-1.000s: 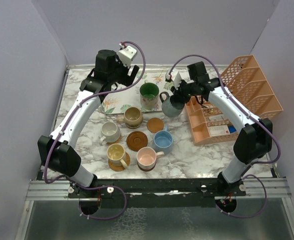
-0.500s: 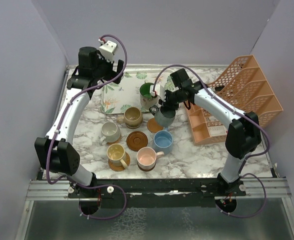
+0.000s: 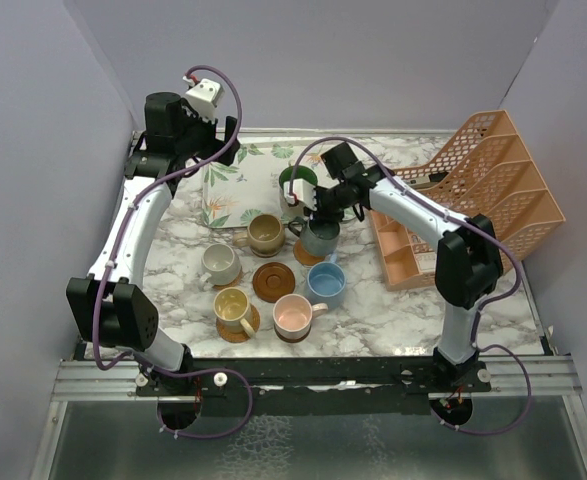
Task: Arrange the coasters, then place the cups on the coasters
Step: Place the cup on the coaster.
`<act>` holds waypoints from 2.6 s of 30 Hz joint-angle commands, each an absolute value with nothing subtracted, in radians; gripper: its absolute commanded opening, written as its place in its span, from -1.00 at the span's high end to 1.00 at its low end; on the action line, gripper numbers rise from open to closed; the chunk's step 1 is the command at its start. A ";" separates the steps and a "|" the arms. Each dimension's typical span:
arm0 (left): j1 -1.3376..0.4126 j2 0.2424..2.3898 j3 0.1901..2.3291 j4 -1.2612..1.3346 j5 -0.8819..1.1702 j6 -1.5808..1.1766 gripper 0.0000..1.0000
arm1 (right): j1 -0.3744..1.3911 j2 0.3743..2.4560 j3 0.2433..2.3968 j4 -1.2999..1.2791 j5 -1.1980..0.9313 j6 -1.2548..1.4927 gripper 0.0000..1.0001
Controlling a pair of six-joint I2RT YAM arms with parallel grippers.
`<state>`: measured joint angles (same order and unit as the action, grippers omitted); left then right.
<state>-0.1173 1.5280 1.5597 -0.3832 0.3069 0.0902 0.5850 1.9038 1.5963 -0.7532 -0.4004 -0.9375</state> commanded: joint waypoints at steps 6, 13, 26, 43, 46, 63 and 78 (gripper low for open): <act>-0.103 1.493 1.562 -0.359 0.358 0.071 -0.85 | 0.614 1.947 1.641 -0.706 -0.328 -0.952 0.98; -0.100 1.496 1.559 -0.357 0.365 0.071 -0.85 | 0.639 1.989 1.667 -0.701 -0.267 -0.913 0.98; -0.098 1.502 1.558 -0.357 0.377 0.074 -0.85 | 0.658 2.041 1.728 -0.733 -0.169 -0.850 0.99; -0.097 1.509 1.554 -0.356 0.389 0.079 -0.86 | 0.679 2.085 1.820 -0.816 -0.087 -0.696 0.99; -0.096 1.510 1.554 -0.356 0.392 0.079 -0.86 | 0.680 2.087 1.818 -0.815 -0.074 -0.661 0.99; -0.097 1.509 1.548 -0.357 0.400 0.080 -0.86 | 0.696 2.082 1.794 -0.794 -0.032 -0.575 0.98; -0.097 1.508 1.542 -0.356 0.411 0.080 -0.86 | 0.704 2.080 1.752 -0.771 -0.002 -0.521 0.99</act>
